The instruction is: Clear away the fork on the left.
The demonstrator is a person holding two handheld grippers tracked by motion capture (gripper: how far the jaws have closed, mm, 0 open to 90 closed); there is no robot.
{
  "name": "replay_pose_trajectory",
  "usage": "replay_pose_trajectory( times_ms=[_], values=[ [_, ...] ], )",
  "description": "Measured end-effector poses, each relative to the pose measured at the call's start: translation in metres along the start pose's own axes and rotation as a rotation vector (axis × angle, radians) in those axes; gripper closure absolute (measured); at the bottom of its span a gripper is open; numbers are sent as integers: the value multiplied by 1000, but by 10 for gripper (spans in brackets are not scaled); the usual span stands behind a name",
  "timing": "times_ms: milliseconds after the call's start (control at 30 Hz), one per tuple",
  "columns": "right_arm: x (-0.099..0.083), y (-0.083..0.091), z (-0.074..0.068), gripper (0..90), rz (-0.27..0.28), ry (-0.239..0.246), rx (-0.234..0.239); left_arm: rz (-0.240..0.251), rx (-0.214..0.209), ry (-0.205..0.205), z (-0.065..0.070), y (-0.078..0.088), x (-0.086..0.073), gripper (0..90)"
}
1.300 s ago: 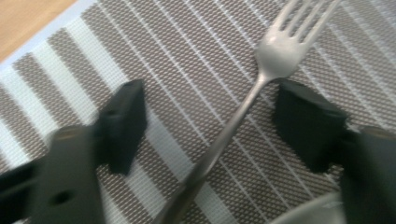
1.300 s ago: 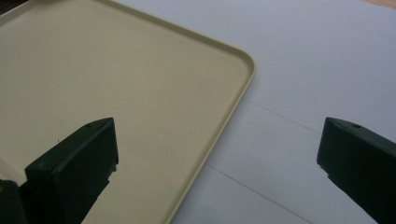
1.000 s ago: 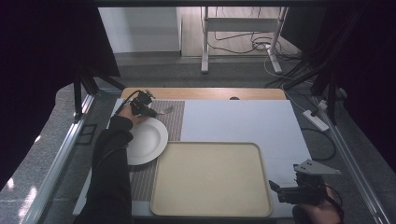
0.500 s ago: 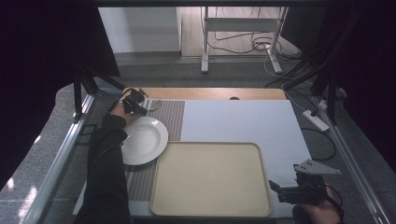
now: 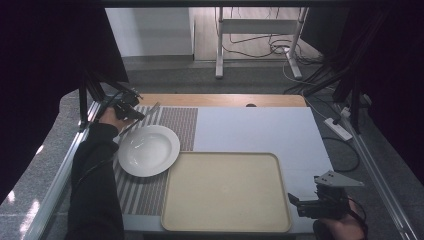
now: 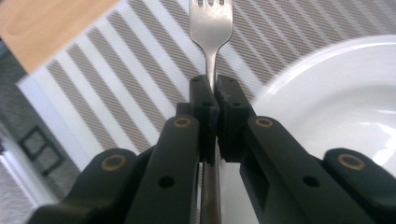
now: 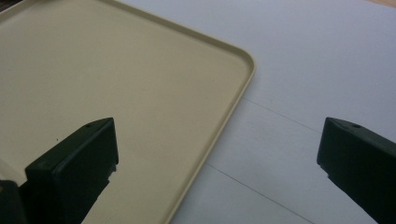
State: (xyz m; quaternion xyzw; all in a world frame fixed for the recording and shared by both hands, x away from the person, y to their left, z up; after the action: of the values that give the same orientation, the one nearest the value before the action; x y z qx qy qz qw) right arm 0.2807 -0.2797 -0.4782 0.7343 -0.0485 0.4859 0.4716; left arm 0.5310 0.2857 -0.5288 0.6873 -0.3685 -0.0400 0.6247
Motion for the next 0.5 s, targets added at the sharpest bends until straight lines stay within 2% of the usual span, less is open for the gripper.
replay_pose_trajectory(
  times_ms=[200,367,500],
  values=[
    [0,0,-1,0,0,4,-2,17,-37,-1,24,12,-9,862],
    [0,0,0,0,-1,4,-3,15,-51,-11,48,20,-19,862],
    [0,0,-1,0,1,6,-4,20,-76,-3,65,26,-26,862]
  ],
)
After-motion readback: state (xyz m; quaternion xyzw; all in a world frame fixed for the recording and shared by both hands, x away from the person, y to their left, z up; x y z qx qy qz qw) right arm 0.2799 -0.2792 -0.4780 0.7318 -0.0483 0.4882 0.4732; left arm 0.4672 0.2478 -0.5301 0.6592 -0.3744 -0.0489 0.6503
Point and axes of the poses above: each handheld gripper's, and its own axes: y roughly backward along the jaws, x roughly out of its top, z roughly to its right, the point moved 7 cm from there along -y, roughly forward along the jaws, and after that the axes turned 12 degrees about x, right-handed, at the moved point
